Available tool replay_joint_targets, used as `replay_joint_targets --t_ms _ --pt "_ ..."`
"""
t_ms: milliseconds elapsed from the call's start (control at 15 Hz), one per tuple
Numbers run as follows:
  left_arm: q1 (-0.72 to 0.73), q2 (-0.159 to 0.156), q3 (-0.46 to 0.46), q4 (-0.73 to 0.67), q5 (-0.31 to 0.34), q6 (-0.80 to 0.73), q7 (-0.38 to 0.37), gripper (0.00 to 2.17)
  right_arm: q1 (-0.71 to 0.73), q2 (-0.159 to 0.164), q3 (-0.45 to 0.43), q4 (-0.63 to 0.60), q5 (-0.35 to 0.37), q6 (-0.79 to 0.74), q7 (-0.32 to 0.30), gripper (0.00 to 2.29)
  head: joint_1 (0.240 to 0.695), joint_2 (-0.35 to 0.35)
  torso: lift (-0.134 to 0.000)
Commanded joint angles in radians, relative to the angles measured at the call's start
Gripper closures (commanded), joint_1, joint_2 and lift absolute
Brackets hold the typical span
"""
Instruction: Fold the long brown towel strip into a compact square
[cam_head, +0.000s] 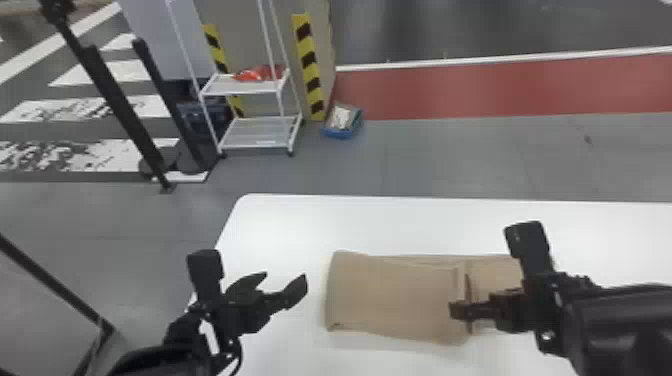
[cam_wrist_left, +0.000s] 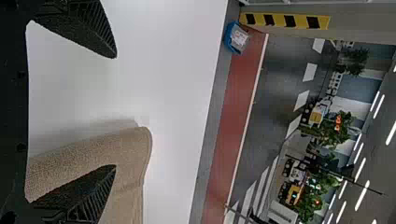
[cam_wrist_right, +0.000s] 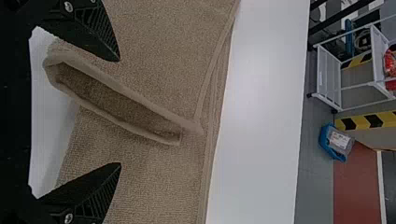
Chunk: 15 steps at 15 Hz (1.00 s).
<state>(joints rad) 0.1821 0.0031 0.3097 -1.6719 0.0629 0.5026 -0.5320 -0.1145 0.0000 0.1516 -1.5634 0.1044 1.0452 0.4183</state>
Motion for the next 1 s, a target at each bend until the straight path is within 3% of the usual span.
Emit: replay_joint_targets --t_ms 0,200,533,933 --pt "-0.006 -0.006 -0.001 0.006 0.000 0.000 0.000 0.04 -0.002 0.001 -0.003 0.008 -0.045 0.013 0.000 0.08 0.695 0.206 0.000" --pt "-0.009 -0.006 -0.001 0.012 0.000 0.000 0.001 0.04 -0.013 0.001 0.002 0.011 -0.045 0.028 -0.007 0.08 0.695 0.218 0.000" --pt "-0.019 -0.006 0.000 0.035 0.000 0.000 -0.008 0.06 -0.063 0.001 0.010 0.125 -0.045 -0.009 -0.016 0.10 0.695 0.213 0.000" --pt "-0.026 -0.006 0.006 0.049 0.002 -0.015 -0.013 0.06 -0.103 0.001 0.013 0.197 -0.046 -0.021 -0.026 0.26 0.695 0.209 0.000"
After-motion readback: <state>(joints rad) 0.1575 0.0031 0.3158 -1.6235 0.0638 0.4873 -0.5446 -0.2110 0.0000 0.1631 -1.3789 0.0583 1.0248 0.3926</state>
